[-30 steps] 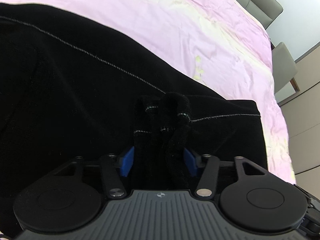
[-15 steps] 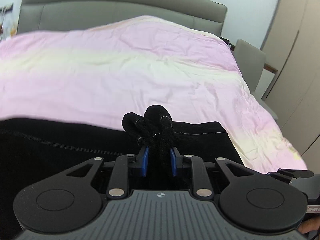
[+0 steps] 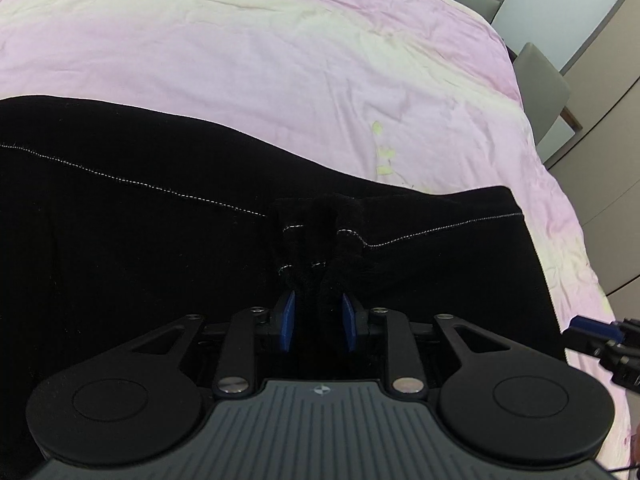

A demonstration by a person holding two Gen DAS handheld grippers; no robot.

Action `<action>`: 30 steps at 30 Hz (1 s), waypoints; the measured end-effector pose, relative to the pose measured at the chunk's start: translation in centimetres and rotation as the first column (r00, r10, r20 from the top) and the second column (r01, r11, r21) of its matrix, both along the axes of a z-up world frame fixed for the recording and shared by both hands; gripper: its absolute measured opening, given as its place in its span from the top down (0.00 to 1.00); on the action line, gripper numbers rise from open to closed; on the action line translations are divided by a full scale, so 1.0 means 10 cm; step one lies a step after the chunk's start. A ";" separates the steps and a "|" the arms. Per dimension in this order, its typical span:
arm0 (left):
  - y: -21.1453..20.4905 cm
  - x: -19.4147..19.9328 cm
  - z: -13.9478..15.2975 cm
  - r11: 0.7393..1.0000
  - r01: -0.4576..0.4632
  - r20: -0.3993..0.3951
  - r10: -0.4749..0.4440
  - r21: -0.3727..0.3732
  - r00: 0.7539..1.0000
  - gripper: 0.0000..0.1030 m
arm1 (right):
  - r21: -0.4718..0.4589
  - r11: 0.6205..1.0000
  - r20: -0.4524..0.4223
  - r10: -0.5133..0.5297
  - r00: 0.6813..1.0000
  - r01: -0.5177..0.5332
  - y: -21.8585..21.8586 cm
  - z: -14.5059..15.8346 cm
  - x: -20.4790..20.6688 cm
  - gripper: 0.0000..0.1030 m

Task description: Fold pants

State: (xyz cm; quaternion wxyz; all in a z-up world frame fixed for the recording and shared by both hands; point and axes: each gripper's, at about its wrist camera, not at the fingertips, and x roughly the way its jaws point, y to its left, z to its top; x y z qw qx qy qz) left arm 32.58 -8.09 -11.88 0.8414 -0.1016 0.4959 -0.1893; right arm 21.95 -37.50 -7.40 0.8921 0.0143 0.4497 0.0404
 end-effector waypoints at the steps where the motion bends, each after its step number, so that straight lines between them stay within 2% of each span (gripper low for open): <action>1: -0.01 0.01 -0.01 1.000 0.002 0.000 -0.002 0.006 1.000 0.72 | 0.009 1.000 -0.010 -0.014 1.000 0.014 -0.04 0.00 0.02 0.75; 5: 0.01 0.02 -0.04 1.000 0.006 -0.005 -0.006 0.007 1.000 0.71 | 0.030 0.999 -0.063 -0.026 0.998 0.028 -0.09 -0.09 0.03 0.80; 10: 0.00 -0.01 -0.06 0.999 0.033 0.009 -0.033 0.036 0.999 0.70 | 0.041 0.998 -0.148 -0.045 0.988 0.052 -0.08 -0.45 -0.08 0.81; 15: -0.05 -0.02 -0.05 0.996 0.055 0.019 -0.057 0.072 0.998 0.68 | 0.026 0.998 -0.151 -0.053 0.987 0.058 -0.03 -0.70 -0.11 0.82; 19: 0.02 -0.02 -0.02 0.998 0.043 0.009 -0.044 0.052 0.999 0.55 | 0.017 0.999 -0.164 -0.045 0.985 0.049 -0.02 -0.67 -0.10 0.82; 20: 0.00 -0.03 0.02 0.997 0.046 0.015 -0.047 0.057 0.999 0.49 | 0.015 0.999 -0.167 -0.040 0.985 0.043 -0.02 -0.64 -0.10 0.82; 22: 0.06 -0.11 0.12 0.996 0.055 0.035 -0.057 0.076 0.998 0.44 | 0.004 1.000 -0.167 -0.030 0.986 0.031 -0.01 -0.57 -0.13 0.83; 27: 0.39 -0.37 0.42 0.989 0.065 0.064 -0.074 0.132 0.995 0.44 | -0.012 1.000 -0.133 -0.003 0.991 0.002 0.04 -0.33 -0.23 0.80; 30: 0.67 -0.52 0.55 0.988 0.004 0.082 -0.016 0.152 0.997 0.44 | 0.004 1.000 -0.092 0.027 0.995 -0.027 0.15 -0.17 -0.29 0.80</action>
